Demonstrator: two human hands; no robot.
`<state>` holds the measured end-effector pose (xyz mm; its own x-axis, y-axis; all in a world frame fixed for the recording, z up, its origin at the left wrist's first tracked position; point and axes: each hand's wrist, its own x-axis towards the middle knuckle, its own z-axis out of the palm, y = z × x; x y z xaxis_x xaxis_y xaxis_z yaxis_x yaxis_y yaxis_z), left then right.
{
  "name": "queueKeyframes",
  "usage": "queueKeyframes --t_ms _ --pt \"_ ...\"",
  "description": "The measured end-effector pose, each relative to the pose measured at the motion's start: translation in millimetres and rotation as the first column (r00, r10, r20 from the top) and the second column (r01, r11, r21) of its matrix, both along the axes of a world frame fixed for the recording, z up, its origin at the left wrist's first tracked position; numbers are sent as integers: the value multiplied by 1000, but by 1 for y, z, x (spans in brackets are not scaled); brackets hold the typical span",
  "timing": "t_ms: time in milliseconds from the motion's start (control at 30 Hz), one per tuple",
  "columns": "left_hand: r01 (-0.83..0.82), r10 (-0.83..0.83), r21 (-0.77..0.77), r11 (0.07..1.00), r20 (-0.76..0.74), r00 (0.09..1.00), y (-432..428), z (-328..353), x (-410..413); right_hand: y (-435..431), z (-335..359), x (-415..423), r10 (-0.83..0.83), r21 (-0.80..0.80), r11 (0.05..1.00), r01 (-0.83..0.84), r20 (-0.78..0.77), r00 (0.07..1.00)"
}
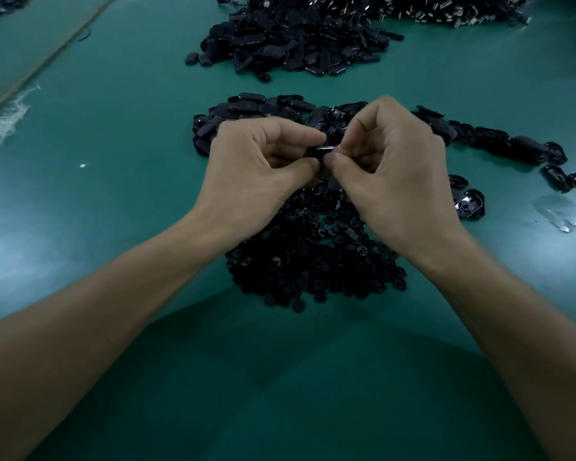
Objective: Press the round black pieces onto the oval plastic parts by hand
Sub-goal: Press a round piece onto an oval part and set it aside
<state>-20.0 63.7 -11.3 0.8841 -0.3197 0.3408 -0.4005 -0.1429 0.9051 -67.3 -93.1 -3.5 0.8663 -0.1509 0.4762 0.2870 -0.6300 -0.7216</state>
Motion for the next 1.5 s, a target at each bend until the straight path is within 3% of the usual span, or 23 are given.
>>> queueKeyframes --t_ms 100,267,600,767,1067,1500 --pt "2 -2 -38 999 -1 1000 -1 3 0 -7 2 3 57 85 995 -54 -30 998" --pt "-47 17 -180 983 -163 986 2 5 6 -14 4 7 38 71 997 -35 -34 999" --pt "-50 20 -170 984 -172 985 2 5 5 -18 4 8 191 350 925 -147 -96 977" --pt "-22 5 -145 989 -114 993 1 6 1 -17 2 9 153 258 957 -132 -63 986" --pt "-1 -9 -144 990 -68 998 0 7 0 -14 5 7 135 274 955 -111 -70 988" --pt "-32 34 -42 999 46 998 -1 1 -2 1 4 -2 12 35 999 -12 10 1000"
